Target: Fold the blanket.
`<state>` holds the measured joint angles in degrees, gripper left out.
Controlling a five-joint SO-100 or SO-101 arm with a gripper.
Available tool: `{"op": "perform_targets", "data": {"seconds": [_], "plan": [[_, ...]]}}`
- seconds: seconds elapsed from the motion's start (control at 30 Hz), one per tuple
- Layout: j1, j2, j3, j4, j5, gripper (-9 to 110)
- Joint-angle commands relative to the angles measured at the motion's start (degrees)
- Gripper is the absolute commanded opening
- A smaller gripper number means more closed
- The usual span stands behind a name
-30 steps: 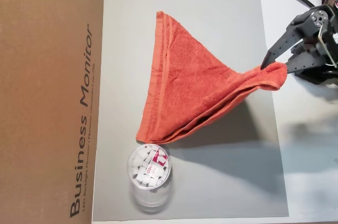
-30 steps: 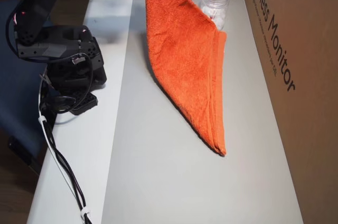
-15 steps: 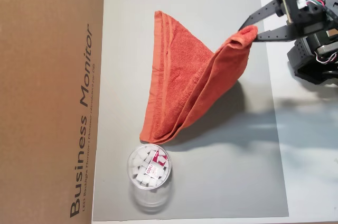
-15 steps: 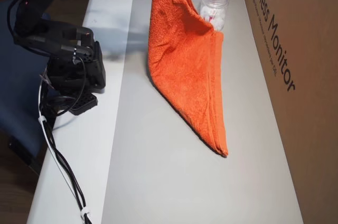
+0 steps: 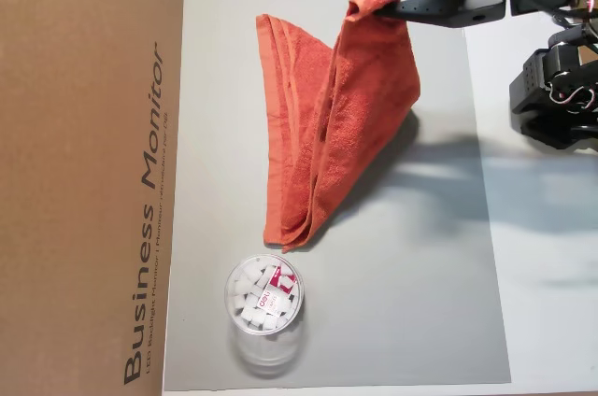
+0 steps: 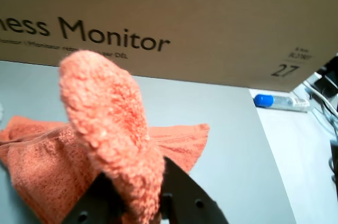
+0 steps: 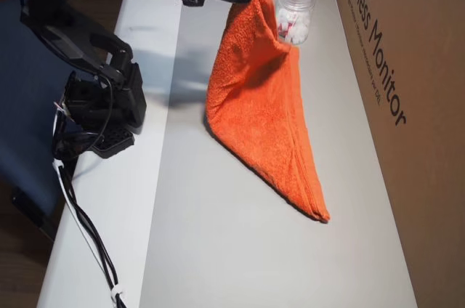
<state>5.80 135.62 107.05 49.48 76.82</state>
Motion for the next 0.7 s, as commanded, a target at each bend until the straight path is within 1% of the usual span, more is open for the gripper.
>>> {"op": "perform_targets", "data": {"seconds": [0.0,0.13,0.67], "plan": [[1.85,-3.25,-4.04,-4.13,0.79,0],[3.96,-8.00,-4.13,-10.02,0.79,0],[12.48,-25.22,-3.78,-23.91,0.97,0]]}}
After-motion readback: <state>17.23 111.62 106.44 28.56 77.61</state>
